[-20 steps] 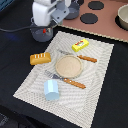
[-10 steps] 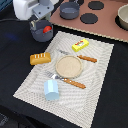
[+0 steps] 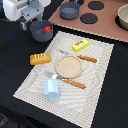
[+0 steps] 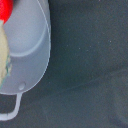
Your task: Interact with the objects in diverse but meaningful ways.
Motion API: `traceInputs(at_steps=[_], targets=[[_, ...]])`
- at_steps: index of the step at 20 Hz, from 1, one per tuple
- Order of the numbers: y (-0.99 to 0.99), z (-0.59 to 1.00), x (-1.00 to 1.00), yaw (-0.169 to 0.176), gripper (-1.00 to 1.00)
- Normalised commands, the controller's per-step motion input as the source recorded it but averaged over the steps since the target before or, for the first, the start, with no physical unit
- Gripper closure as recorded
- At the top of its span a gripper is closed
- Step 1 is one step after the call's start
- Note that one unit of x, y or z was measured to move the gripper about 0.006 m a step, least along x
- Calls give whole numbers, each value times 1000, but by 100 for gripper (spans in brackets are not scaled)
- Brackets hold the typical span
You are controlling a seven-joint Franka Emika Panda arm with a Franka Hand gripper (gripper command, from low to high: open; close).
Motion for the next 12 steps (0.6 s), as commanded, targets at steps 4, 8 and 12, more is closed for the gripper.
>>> traceInputs(at_steps=[4, 8, 12], targets=[[92, -159, -74, -23, -100], [0, -227, -212, -20, -100], [0, -274, -416, -10, -100]])
